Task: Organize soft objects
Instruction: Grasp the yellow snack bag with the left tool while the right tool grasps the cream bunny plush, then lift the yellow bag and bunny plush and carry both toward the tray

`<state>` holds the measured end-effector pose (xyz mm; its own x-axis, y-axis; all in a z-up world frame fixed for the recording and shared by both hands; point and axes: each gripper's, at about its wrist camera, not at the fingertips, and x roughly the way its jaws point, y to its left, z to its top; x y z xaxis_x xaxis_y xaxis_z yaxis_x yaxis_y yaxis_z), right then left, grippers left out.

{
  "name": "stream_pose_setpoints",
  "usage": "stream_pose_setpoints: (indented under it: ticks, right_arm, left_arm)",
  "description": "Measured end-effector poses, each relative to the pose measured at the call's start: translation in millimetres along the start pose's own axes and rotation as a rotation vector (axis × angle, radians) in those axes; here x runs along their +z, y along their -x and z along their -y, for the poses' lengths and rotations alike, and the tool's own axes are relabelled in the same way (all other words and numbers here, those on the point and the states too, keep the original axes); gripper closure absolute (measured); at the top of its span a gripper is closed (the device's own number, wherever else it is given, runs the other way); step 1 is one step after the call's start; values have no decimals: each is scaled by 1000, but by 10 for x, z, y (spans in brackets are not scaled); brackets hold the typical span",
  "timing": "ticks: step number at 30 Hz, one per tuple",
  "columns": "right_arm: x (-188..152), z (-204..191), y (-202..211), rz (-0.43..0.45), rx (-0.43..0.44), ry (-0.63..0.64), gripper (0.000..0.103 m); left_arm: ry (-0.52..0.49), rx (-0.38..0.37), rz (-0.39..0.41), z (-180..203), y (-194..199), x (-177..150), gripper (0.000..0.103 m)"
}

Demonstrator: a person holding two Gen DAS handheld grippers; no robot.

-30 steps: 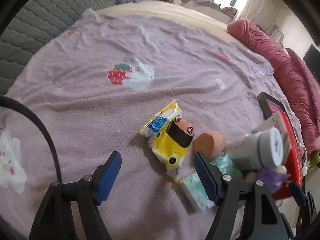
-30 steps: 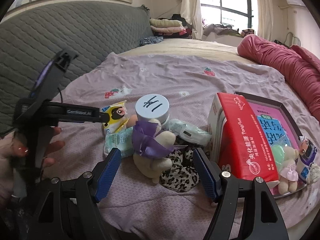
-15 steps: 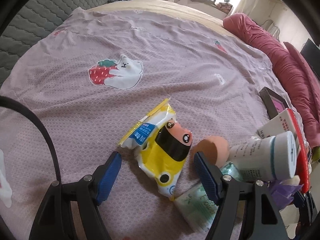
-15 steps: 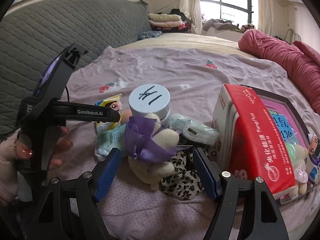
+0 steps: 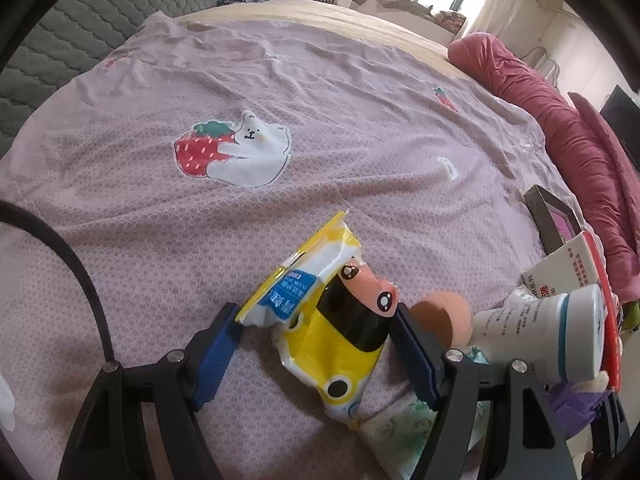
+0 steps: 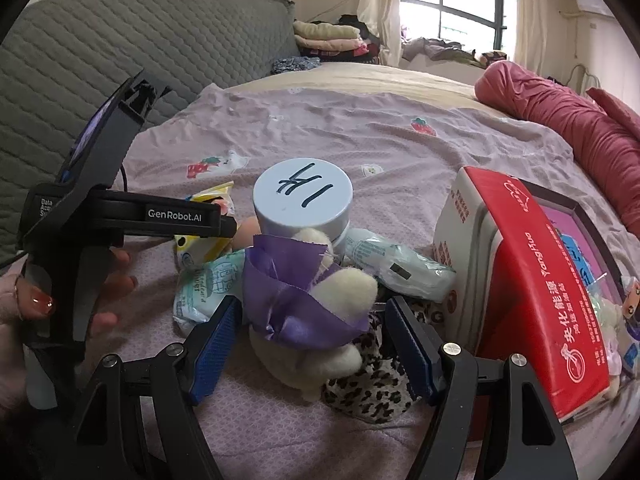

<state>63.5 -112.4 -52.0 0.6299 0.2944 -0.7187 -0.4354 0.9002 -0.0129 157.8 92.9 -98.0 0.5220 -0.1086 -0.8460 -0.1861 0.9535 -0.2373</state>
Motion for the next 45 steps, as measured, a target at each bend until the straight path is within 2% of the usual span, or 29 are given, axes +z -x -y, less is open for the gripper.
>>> stream_pose_setpoints:
  ticks: [2,4,7,8,11,13,18,20,25,31,45]
  right_arm:
    - [8,8,1,12,-6,0,29]
    - [-2,15,3,16,-13,6,37]
    - [-8,28,-13,13,-14,16,43]
    - [-9,33,-7,16,-13,18,48]
    - [1,47,31,30,-9,29,52]
    - [4,54,53,31,-8,32,52]
    - [24,106,138,44,0,21,54]
    - [29,129,192,51,7,16,54]
    - [16,175,305,67,12,14,54]
    - [44,229,455,105,7,-3,54]
    - [93,356,709,157,-9,-52,54]
  left_arm:
    - [-4,5,2,8,-16,4,28]
    - [-10,9,11,16,-23,7,28]
    - [-20,15,28,23,-43,-5,28]
    - [-24,18,33,28,-44,-9,28]
    - [-53,36,48,63,-32,-38,28]
    - [-64,49,56,70,-27,-52,31]
    - [-34,12,72,-6,41,-55,37]
    - [-16,0,75,-50,61,-54,44]
    - [18,-39,91,-132,151,-63,44]
    - [27,-49,121,-151,341,-104,44]
    - [-2,-49,184,86,882,-231,44]
